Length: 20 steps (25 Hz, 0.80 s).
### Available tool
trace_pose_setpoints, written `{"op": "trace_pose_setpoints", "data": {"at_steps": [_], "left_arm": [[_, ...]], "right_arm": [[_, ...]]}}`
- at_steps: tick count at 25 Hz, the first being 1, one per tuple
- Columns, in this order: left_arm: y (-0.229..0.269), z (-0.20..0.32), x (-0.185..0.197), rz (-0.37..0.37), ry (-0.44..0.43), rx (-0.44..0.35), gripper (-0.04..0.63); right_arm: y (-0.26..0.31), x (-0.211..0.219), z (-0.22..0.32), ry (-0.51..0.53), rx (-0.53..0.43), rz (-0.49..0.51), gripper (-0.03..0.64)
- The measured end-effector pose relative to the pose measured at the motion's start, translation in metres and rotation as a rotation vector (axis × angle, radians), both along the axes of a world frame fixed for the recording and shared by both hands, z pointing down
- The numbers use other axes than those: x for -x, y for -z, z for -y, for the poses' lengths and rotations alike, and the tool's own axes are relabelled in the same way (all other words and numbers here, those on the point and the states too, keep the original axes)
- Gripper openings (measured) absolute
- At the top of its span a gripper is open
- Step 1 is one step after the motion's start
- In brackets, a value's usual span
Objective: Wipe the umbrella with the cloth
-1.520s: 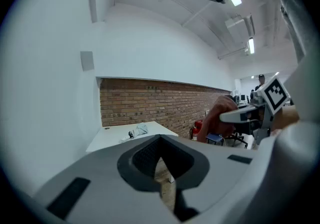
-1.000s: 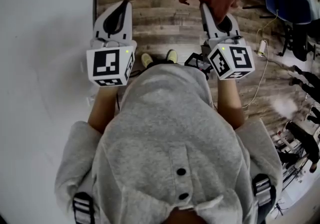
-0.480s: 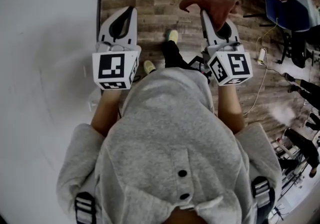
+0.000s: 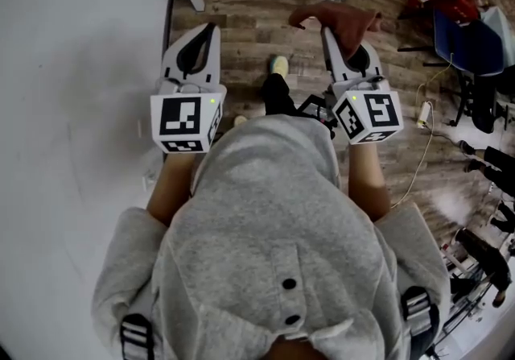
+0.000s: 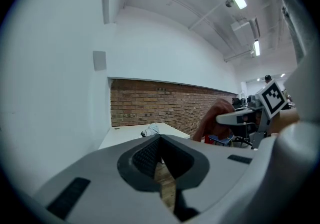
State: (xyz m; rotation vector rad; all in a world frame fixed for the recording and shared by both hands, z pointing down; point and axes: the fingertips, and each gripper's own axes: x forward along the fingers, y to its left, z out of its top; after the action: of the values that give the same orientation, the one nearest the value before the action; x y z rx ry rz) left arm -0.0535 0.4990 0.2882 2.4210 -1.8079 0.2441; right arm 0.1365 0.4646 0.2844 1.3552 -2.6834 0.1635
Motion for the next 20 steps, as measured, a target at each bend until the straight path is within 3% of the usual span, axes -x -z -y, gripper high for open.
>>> {"op": "trace_pose_setpoints", "data": {"at_steps": [20], "left_arm": [[-0.022, 0.253, -0.067, 0.044, -0.088, 0.077, 0.015]], "right_arm": [[-0.029, -0.062, 0.243, -0.058, 0.093, -0.01, 0.078]]}}
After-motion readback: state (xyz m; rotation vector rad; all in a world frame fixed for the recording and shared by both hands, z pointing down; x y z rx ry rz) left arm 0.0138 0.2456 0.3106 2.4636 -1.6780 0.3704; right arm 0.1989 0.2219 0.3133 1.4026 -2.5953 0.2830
